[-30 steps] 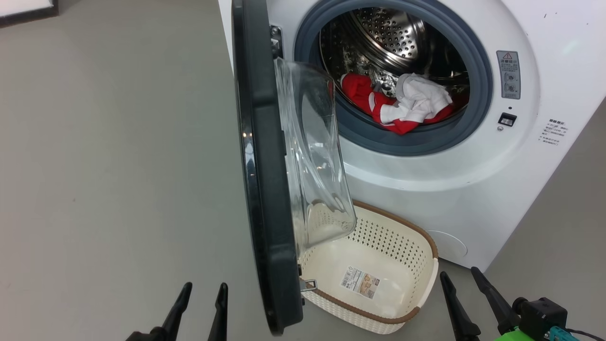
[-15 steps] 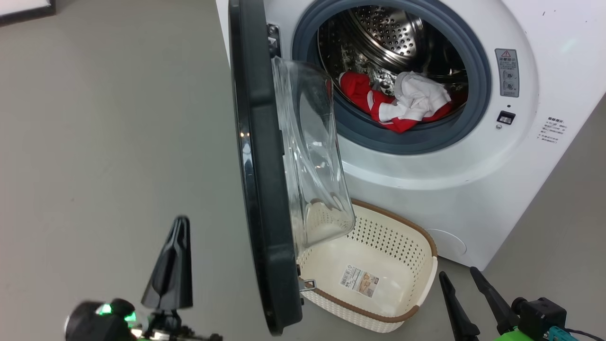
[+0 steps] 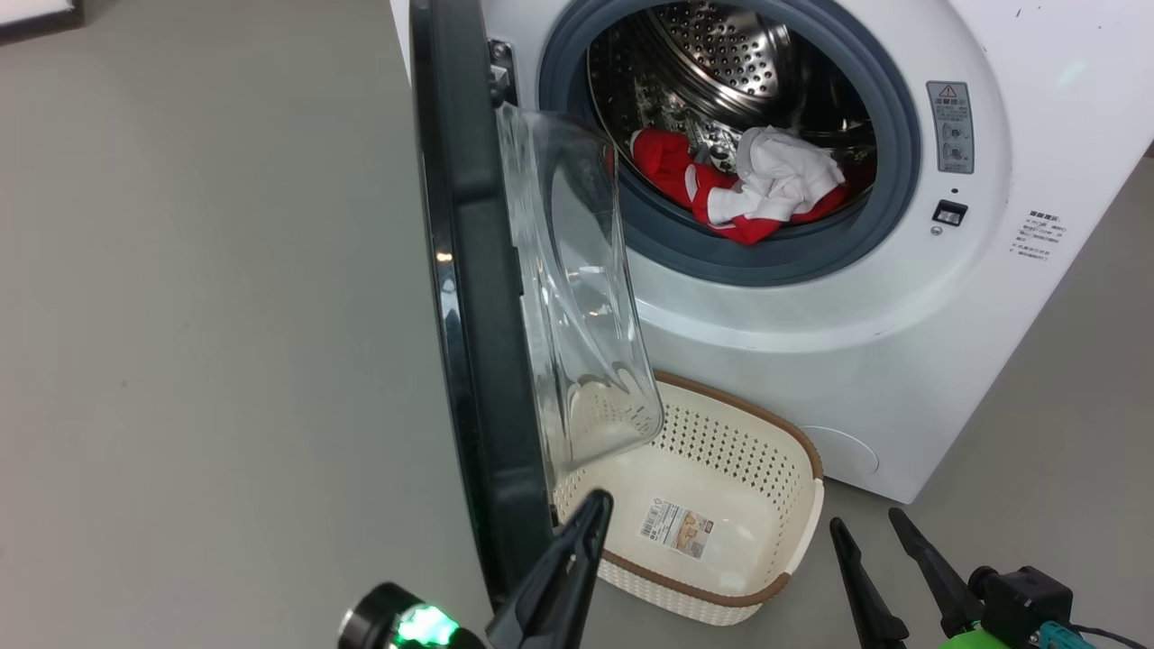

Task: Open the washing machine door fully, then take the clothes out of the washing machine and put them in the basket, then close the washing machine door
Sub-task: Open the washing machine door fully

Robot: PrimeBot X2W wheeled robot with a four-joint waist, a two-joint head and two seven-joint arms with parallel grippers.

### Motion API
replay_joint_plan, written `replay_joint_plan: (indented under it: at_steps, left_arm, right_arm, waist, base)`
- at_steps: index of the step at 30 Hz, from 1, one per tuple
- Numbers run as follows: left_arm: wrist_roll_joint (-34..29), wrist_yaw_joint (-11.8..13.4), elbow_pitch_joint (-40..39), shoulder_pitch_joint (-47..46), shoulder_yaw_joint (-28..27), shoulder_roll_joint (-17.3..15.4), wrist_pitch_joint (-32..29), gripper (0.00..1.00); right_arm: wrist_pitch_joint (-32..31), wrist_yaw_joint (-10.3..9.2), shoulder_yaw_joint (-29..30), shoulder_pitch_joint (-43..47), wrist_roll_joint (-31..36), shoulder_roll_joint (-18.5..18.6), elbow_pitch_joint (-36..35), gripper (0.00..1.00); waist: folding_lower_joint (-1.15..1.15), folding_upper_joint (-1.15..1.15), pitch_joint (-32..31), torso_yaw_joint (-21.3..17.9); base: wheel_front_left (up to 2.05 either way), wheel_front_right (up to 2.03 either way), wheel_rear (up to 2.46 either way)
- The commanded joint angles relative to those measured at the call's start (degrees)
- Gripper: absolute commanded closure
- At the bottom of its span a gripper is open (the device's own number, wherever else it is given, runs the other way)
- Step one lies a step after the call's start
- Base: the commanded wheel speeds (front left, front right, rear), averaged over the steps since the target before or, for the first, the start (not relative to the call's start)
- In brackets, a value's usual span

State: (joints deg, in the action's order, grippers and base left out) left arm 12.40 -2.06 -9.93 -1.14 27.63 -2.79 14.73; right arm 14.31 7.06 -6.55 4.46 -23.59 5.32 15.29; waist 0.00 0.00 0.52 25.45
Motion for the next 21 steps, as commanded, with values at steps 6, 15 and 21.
replay_joint_plan:
  at_steps: [6, 15, 21]
  left_arm:
    - [4.1, 0.01, 8.19, -0.89, -1.75, -0.09, 0.27, 1.0]
    - [8.35, 2.0, 12.63, -1.56, -5.85, -0.09, 0.27, 1.0]
    - [8.27, 2.67, 13.31, -1.41, -8.96, -0.09, 0.27, 1.0]
  right_arm:
    - [0.69, 0.43, -2.11, -1.94, 0.44, 0.85, -1.45, 0.0]
    - [0.69, 0.43, -2.22, -1.51, 0.43, 0.62, -1.54, 0.0]
    - [0.69, 0.43, -2.25, -1.43, 0.38, 0.57, -1.75, 0.0]
  waist:
    - [0.0, 0.0, 0.11, -0.34]
    - [0.0, 0.0, -0.49, -0.3]
    - [0.0, 0.0, -0.45, -0.12]
  base:
    - [0.0, 0.0, 0.0]
    - [0.0, 0.0, 0.0]
    - [0.0, 0.0, 0.0]
